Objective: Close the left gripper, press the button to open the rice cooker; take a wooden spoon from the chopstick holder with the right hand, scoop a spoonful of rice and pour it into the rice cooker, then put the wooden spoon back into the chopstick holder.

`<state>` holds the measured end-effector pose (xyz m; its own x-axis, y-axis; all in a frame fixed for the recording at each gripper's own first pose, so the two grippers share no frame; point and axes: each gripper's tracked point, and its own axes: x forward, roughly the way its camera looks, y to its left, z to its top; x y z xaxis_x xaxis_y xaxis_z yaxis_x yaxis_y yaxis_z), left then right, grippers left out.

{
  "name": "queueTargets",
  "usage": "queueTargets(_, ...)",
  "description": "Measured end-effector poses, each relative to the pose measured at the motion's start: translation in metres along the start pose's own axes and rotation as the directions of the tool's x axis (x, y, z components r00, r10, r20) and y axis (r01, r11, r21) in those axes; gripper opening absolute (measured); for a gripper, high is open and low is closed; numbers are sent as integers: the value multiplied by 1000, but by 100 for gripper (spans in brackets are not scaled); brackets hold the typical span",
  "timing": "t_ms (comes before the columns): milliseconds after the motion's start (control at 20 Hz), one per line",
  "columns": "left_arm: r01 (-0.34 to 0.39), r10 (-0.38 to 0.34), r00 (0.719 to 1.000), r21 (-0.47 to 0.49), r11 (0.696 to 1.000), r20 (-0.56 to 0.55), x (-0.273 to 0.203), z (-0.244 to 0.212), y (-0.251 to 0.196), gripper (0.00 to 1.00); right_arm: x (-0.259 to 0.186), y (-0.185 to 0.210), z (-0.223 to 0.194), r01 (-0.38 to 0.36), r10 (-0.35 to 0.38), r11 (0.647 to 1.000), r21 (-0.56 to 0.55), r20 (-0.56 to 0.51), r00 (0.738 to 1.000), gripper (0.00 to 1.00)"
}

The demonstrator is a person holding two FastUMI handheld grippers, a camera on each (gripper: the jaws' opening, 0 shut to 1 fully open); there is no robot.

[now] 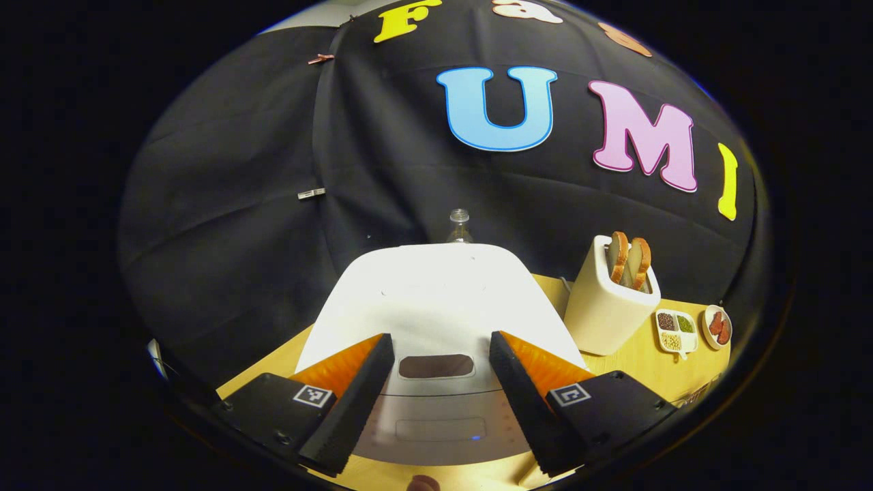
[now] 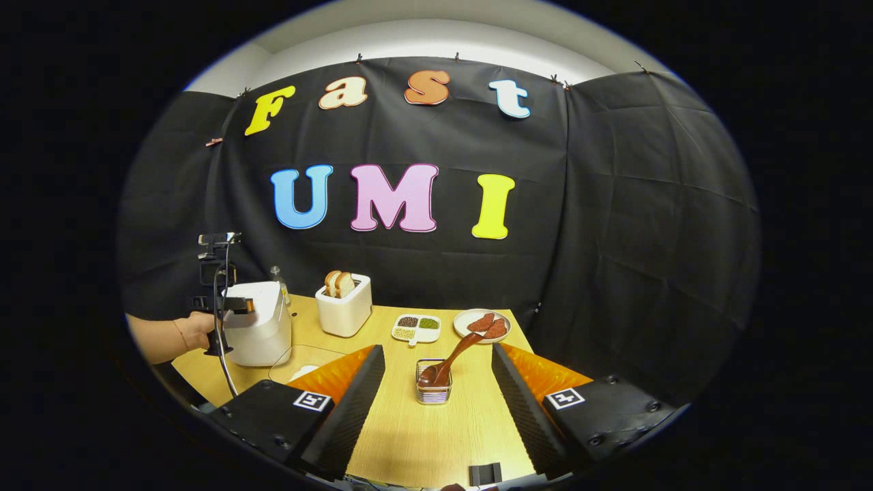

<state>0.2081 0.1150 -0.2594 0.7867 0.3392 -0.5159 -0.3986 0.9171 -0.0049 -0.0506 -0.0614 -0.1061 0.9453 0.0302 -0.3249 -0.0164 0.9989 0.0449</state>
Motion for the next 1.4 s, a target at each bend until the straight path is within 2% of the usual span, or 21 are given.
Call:
queueTargets(150,7,-7,1000,1,1000,20,0,6,0,100,2,3,3,-7,7,1000,0,10,1000,98)
queueTargets(400,75,-71,993,-42,996,94,-28,23,0,95,7,15,16,-50,50,999,14,51,997,98)
queueTargets(550,122,-111,979,-57,991,172,-72,49,-1,94,14,21,26,-84,84,996,4,85,993,98)
queueTargets(700,152,-140,961,-30,988,237,-128,69,-1,92,23,24,44,-129,128,992,-1,128,983,98)
queueTargets(950,221,-194,912,-34,975,361,-226,97,-6,94,35,14,64,-166,162,986,10,174,971,98)
queueTargets(1200,225,-193,878,-22,974,438,-302,107,-11,93,44,0,67,-170,170,985,-19,184,968,98)
queueTargets(1400,197,-207,845,73,978,493,-347,113,-19,94,48,-5,72,-181,179,983,-5,173,968,98)
